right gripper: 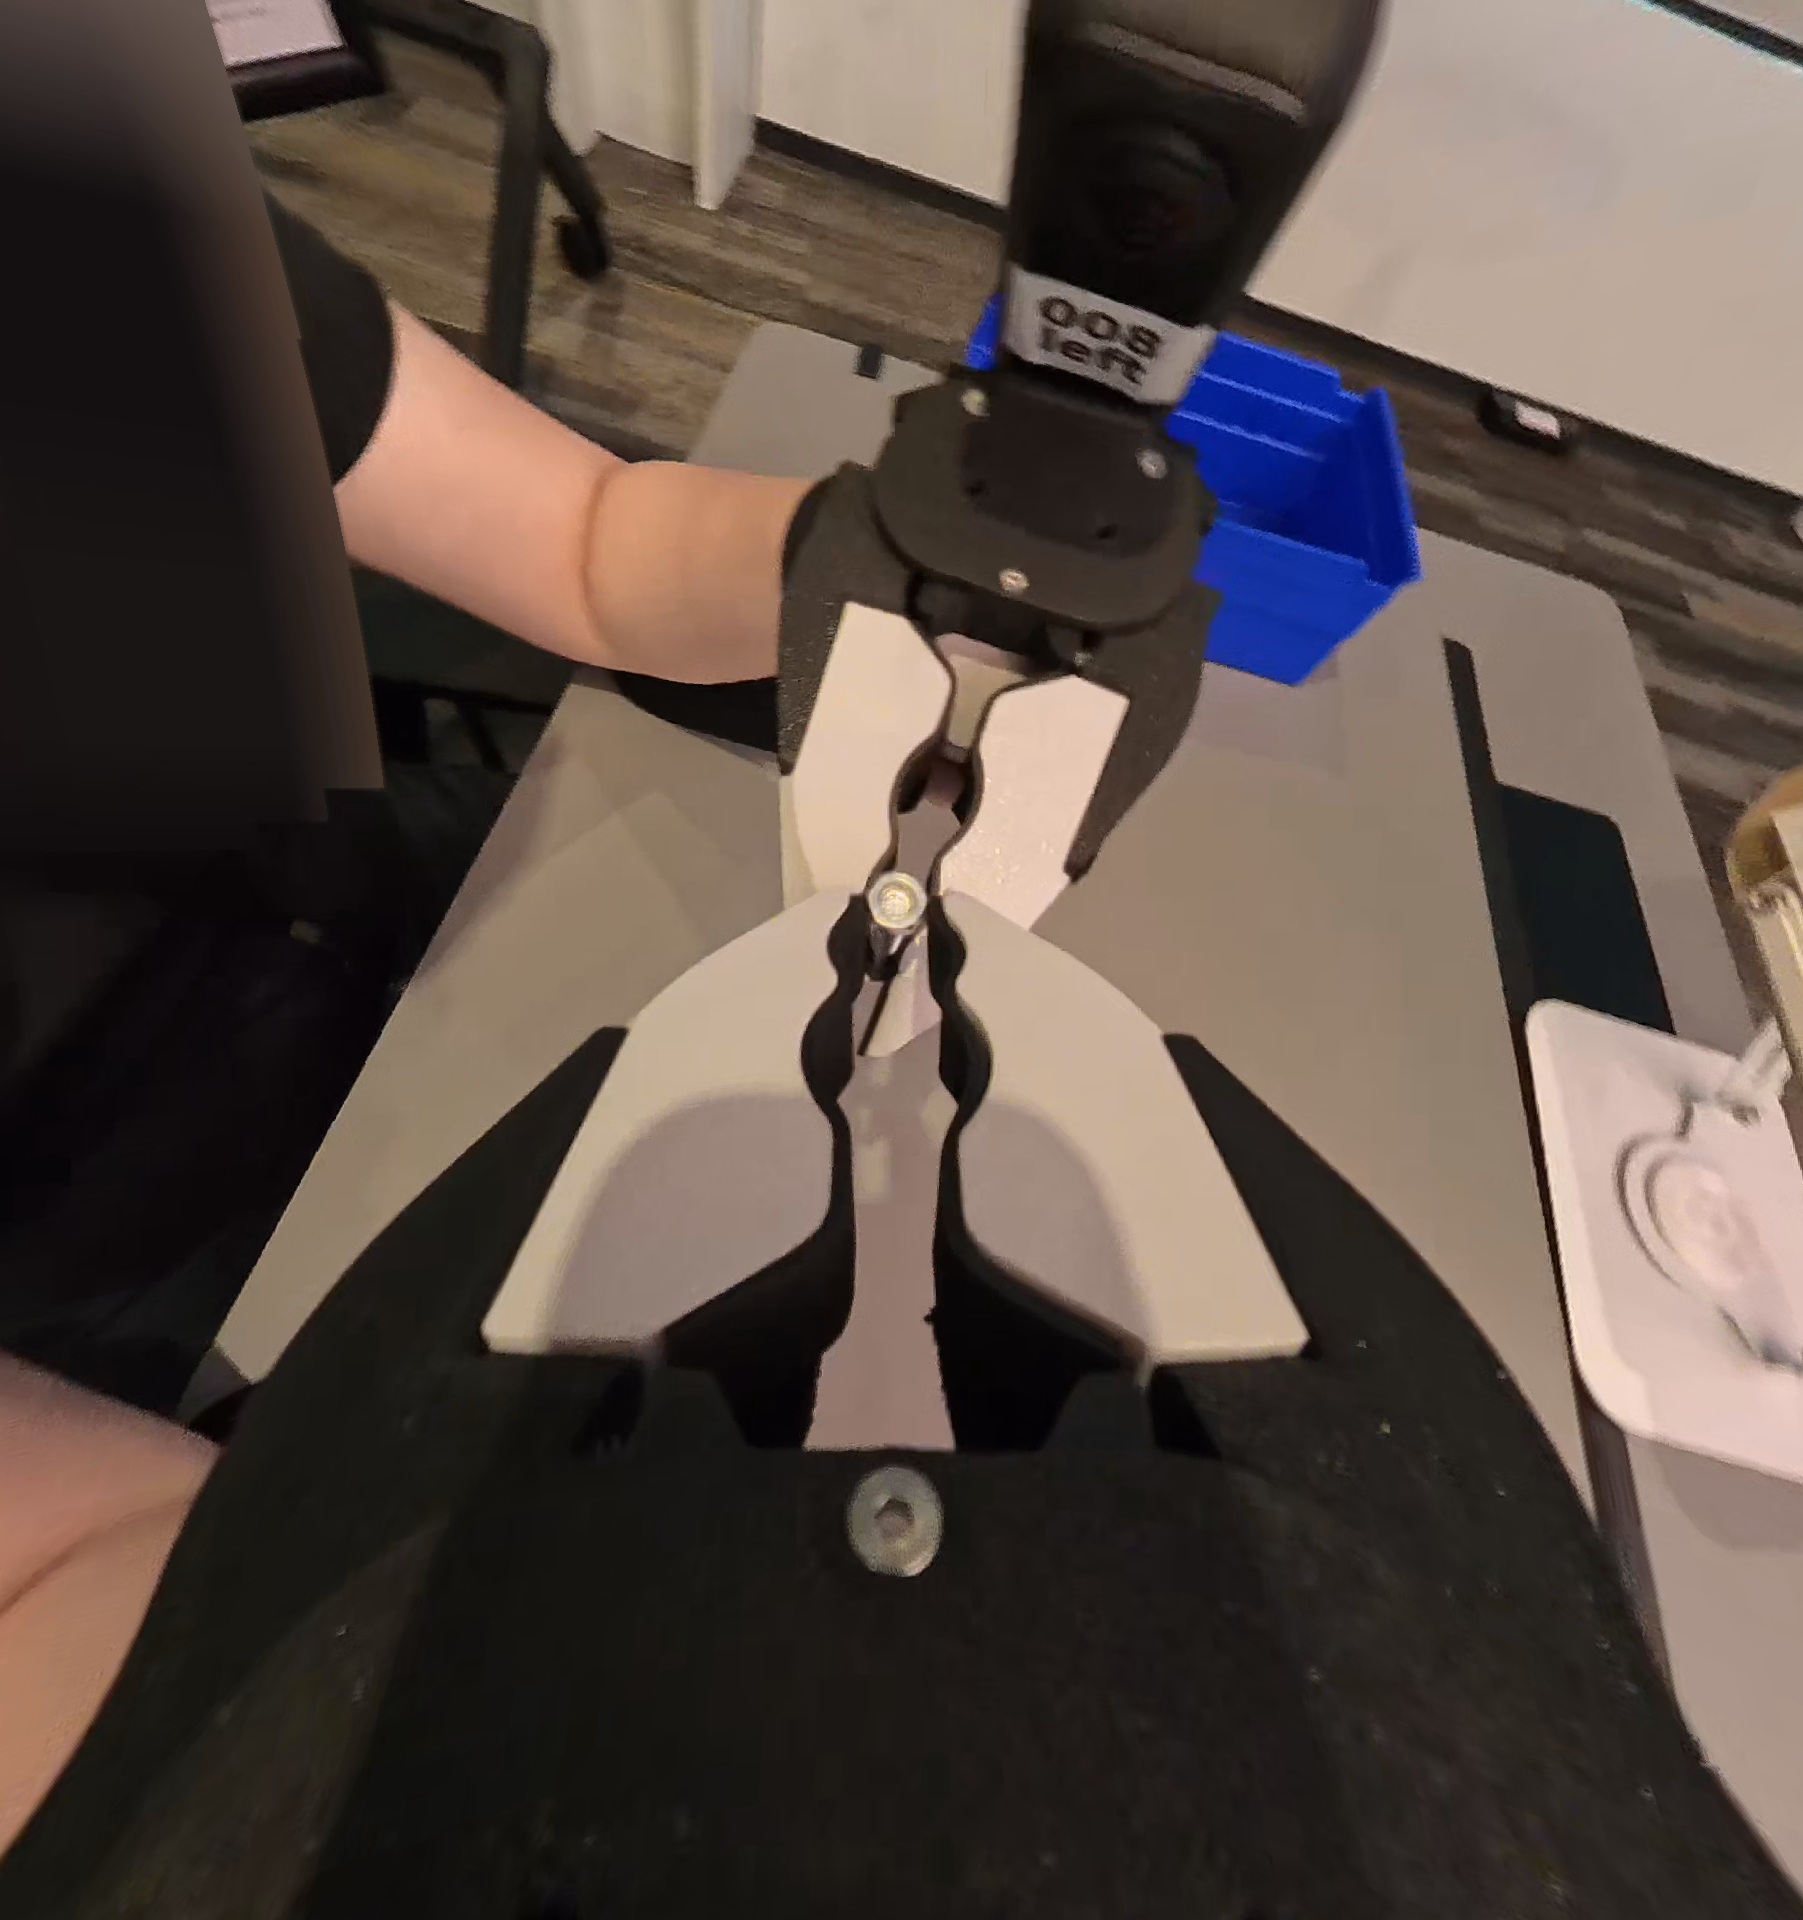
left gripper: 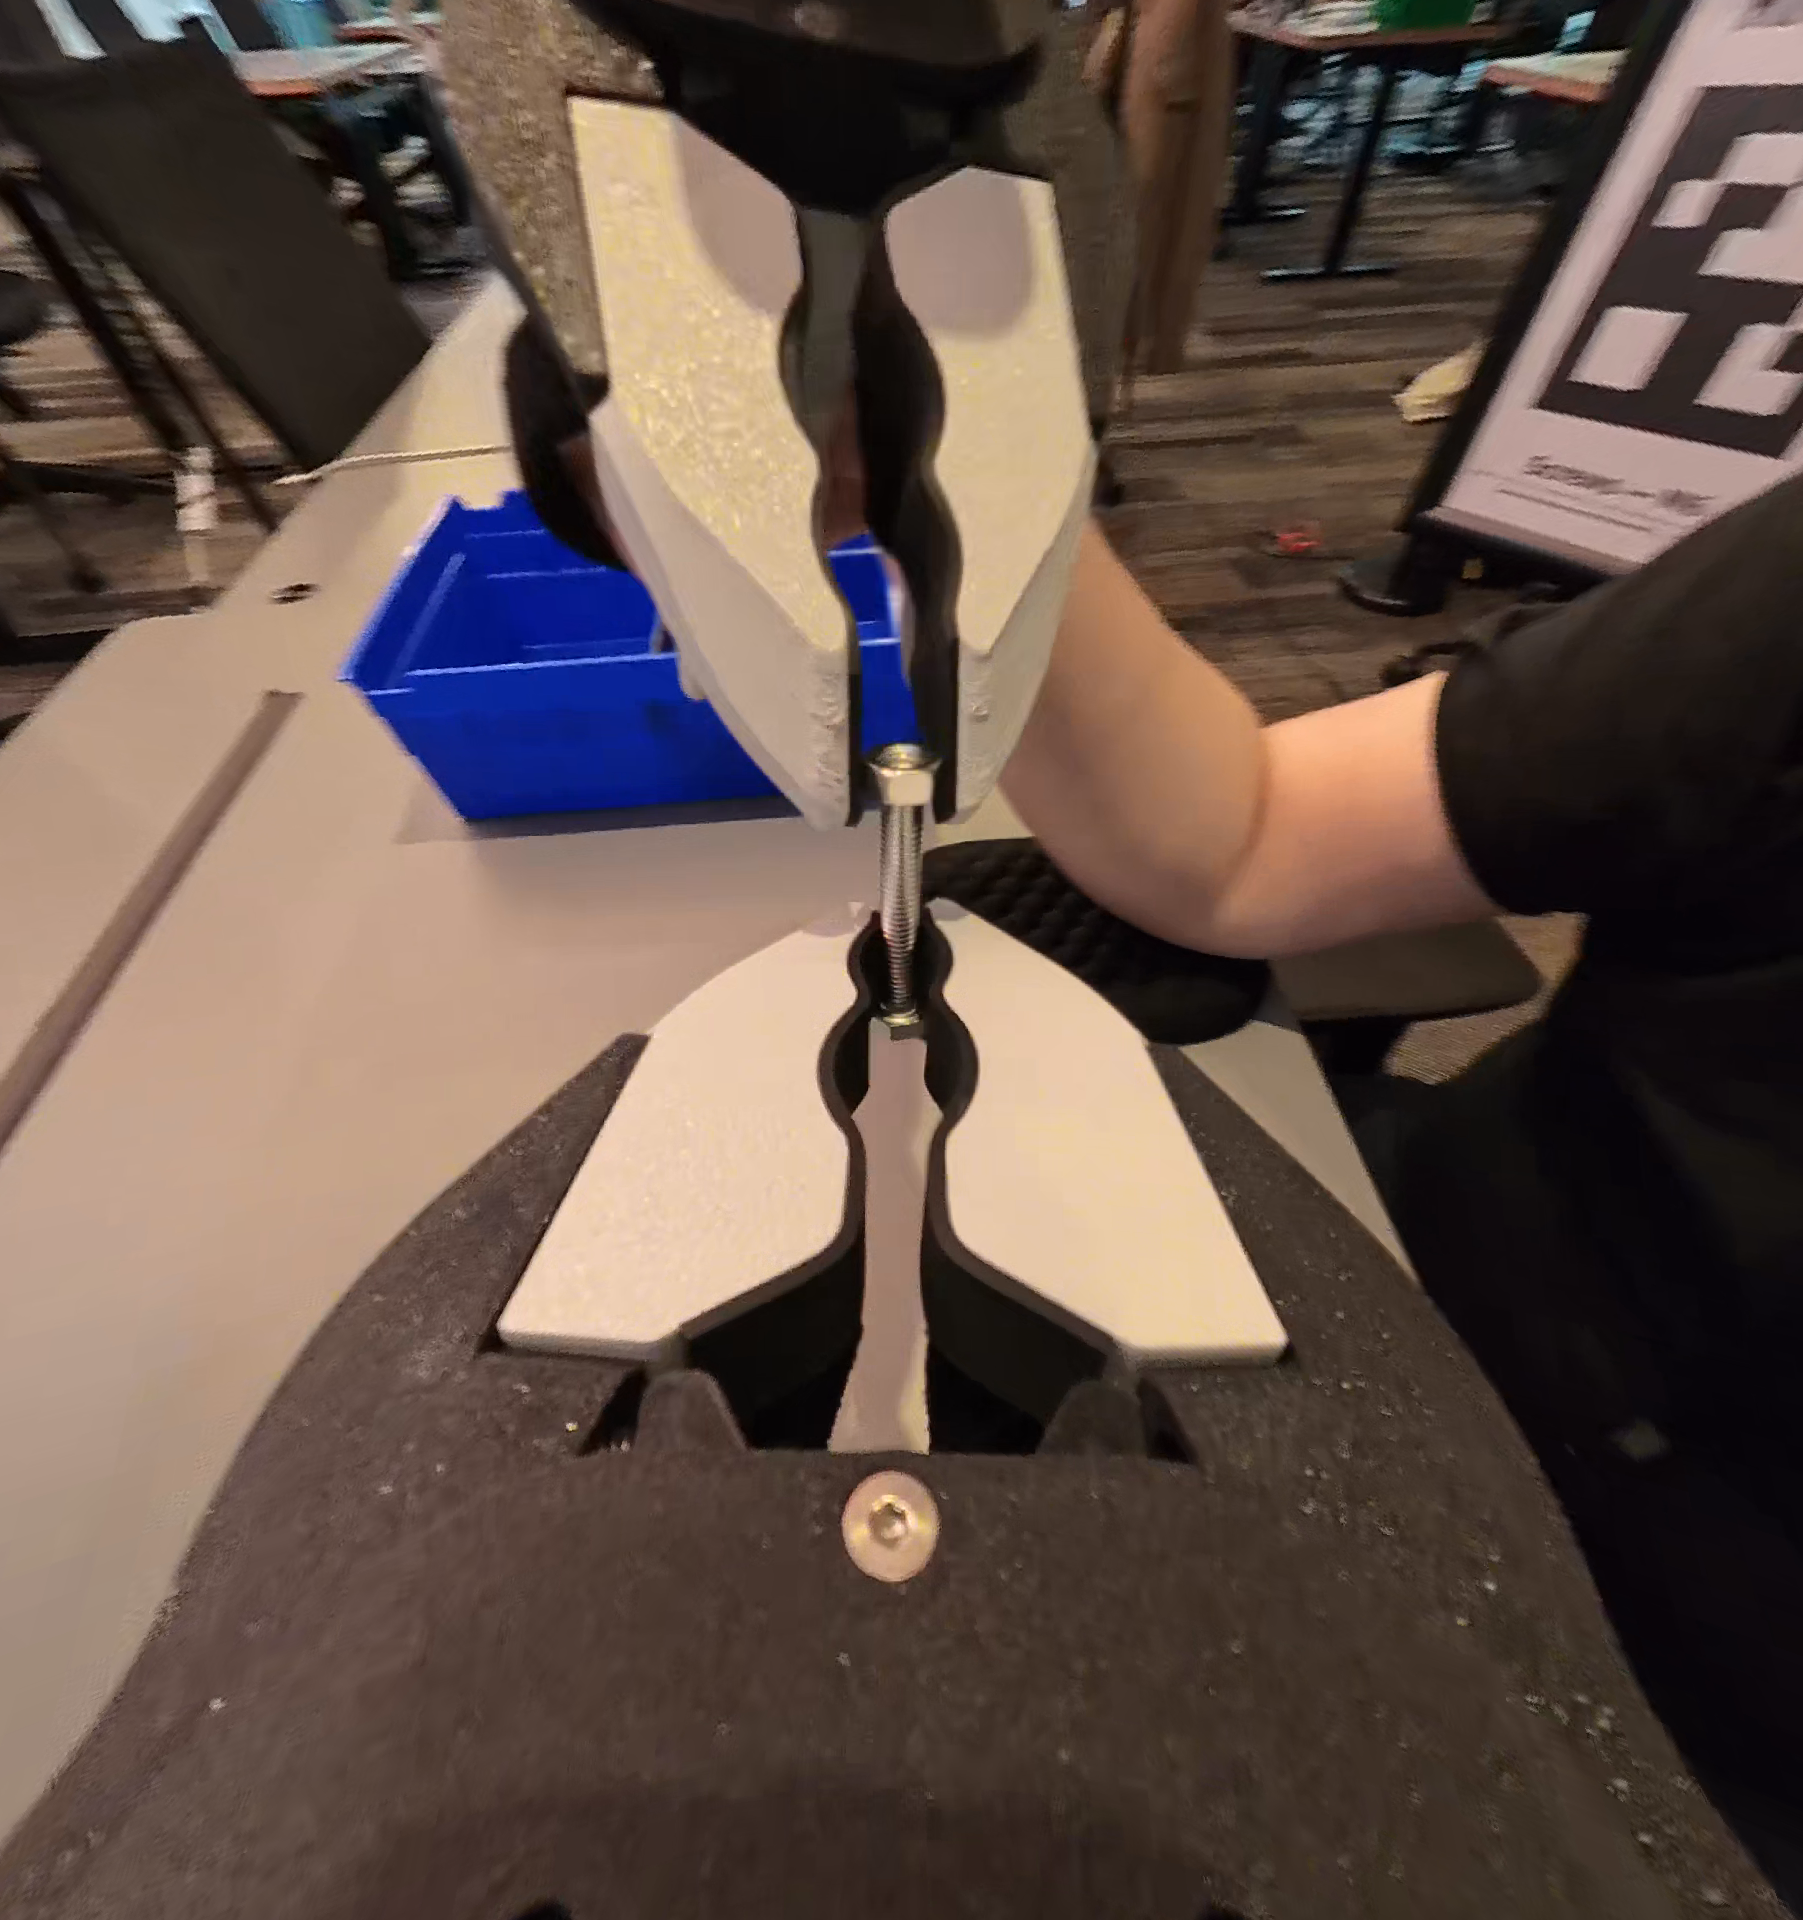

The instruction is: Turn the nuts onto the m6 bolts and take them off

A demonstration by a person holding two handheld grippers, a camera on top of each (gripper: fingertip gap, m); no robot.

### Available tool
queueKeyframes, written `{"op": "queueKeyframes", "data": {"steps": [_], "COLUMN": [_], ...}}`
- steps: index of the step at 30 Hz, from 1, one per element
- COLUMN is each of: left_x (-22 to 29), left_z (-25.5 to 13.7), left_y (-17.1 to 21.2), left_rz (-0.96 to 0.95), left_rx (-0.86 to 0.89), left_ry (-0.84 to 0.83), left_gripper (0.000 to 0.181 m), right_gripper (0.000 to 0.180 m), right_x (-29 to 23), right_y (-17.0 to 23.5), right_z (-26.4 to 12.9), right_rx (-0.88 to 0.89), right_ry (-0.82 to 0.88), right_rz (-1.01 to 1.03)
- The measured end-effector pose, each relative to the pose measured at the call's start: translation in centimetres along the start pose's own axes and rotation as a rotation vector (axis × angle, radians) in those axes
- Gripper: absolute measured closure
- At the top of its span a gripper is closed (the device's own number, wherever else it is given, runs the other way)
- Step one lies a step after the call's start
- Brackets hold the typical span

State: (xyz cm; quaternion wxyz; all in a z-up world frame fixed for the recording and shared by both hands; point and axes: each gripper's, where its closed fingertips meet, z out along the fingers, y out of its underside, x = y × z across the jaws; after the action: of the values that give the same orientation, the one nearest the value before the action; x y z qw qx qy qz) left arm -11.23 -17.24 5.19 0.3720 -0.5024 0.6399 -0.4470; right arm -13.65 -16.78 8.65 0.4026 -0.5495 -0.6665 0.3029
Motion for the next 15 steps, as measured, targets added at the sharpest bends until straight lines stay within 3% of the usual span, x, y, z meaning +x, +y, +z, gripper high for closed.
{"op": "queueKeyframes", "data": {"steps": [6,9,11,15], "left_x": [2.0,0.7,-0.5,-4.8], "left_z": [0.2,0.4,0.3,-0.2], "left_y": [0.5,1.1,1.3,2.5], "left_rz": [-0.030,-0.024,-0.039,-0.047], "left_rx": [0.002,-0.035,-0.049,-0.125], "left_ry": [0.171,0.086,0.015,-0.278], "left_gripper": [0.176,0.176,0.176,0.176], "right_gripper": [0.169,0.169,0.157,0.149], "right_x": [-1.5,-0.5,0.5,3.6], "right_y": [0.1,0.9,1.3,1.5], "right_z": [0.5,0.5,0.3,-0.7], "right_rx": [0.033,-0.005,-0.032,-0.074], "right_ry": [-0.105,-0.062,0.001,0.212], "right_rz": [-0.088,-0.037,0.023,0.286]}}
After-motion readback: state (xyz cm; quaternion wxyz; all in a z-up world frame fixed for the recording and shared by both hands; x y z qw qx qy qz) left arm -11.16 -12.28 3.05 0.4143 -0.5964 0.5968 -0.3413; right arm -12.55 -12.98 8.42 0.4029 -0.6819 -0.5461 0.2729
